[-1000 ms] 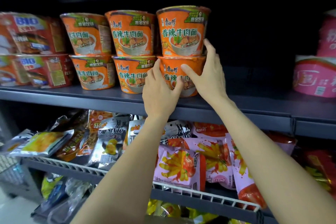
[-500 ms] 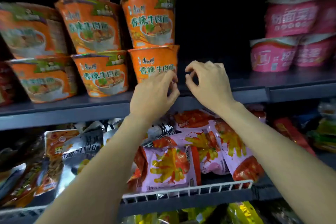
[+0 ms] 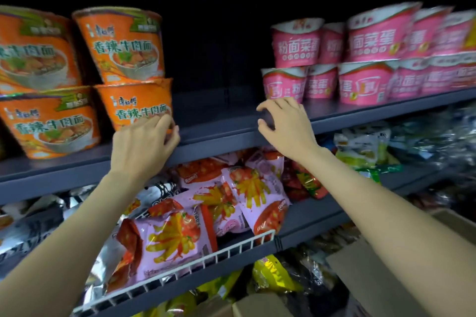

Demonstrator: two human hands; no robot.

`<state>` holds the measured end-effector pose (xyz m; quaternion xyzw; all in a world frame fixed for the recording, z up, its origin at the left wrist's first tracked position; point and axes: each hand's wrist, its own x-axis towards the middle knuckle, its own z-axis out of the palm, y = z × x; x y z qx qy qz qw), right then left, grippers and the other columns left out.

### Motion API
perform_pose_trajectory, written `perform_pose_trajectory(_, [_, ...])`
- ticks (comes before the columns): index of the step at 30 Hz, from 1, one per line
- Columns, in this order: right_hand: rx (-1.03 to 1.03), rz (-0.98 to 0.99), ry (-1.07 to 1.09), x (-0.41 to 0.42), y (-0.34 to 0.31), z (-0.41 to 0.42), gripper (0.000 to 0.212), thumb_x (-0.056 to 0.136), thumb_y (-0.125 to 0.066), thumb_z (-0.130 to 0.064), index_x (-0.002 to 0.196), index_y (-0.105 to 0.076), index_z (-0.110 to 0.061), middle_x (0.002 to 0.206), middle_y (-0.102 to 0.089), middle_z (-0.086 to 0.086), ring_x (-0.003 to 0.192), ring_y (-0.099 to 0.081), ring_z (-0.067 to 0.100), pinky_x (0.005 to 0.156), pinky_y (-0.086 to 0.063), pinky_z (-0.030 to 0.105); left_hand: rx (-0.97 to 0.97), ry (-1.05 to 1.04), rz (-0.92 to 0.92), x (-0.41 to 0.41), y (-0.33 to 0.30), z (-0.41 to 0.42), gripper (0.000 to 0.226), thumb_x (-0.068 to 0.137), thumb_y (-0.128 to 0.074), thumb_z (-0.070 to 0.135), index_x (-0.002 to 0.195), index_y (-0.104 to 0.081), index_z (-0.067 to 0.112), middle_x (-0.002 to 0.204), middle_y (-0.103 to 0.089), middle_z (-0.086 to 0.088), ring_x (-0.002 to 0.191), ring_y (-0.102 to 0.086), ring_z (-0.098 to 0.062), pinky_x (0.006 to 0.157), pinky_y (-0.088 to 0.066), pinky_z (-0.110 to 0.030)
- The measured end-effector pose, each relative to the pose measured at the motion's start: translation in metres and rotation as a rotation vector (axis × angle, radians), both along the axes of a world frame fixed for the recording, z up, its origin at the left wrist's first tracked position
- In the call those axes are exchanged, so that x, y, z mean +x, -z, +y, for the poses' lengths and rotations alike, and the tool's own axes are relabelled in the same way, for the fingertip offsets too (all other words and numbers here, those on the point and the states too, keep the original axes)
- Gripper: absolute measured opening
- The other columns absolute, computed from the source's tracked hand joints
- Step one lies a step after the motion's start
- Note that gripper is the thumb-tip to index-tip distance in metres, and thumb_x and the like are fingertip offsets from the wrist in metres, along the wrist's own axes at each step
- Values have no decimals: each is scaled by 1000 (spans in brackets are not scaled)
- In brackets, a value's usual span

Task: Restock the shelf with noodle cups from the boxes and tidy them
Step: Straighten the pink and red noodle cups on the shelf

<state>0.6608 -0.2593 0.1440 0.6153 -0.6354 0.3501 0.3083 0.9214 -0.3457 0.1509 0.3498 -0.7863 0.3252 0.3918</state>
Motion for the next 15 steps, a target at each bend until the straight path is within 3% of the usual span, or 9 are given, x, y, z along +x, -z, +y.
perform_pose_trajectory(2, [-56,-60,-2,-18,-16,6,27,88,-57,-20,114,-61,-13,111,-62,5,109,-49,29,86,-36,35,10,-43,82,-11,-10,9,46,93,-39,48,82,-61,10,57,-60,-12,49,-58,-32,45,-24,-24])
perform_pose_trajectory(4, [-99,-147,0,-47,-33,4,28,86,-56,-16,114,-59,-10,112,-61,8,108,-49,32,83,-39,37,75,-55,211,-39,-26,18,48,95,-36,57,94,-62,16,61,-63,-10,58,-60,-35,48,-22,-27])
perform_pose_trajectory(6, [-114,-233,-13,-83,-44,-9,33,86,-57,-15,119,-54,-8,116,-58,13,109,-50,34,85,-43,41,196,47,326,-87,-40,21,45,94,-32,60,102,-59,25,73,-67,3,73,-63,-31,54,-35,-32])
perform_pose_trajectory(8, [-114,-275,10,-116,-52,-28,44,87,-58,-15,129,-46,-6,125,-50,17,114,-47,36,87,-42,43,327,161,371,-139,-46,13,35,92,-38,56,108,-56,30,79,-63,14,84,-64,-24,71,-48,-36])
perform_pose_trajectory(10, [-166,-266,53,-144,-58,-50,58,87,-59,-16,139,-35,-6,138,-38,20,120,-40,37,92,-39,43,434,227,354,-185,-52,-3,33,90,-49,48,118,-51,31,91,-61,18,93,-62,-17,82,-50,-38])
perform_pose_trajectory(13, [-318,-162,65,-178,-62,-87,58,87,-56,-19,140,-35,-5,145,-32,24,126,-36,41,101,-34,46,429,275,325,-233,-57,-37,51,88,-54,47,134,-41,30,128,-51,7,115,-50,-15,89,-46,-36])
perform_pose_trajectory(15, [-405,-138,31,-191,-56,-107,55,87,-52,-21,138,-35,-7,143,-35,26,126,-38,42,104,-34,51,421,224,372,-254,-60,-59,62,86,-56,52,139,-35,27,140,-38,-1,125,-39,-21,95,-42,-40])
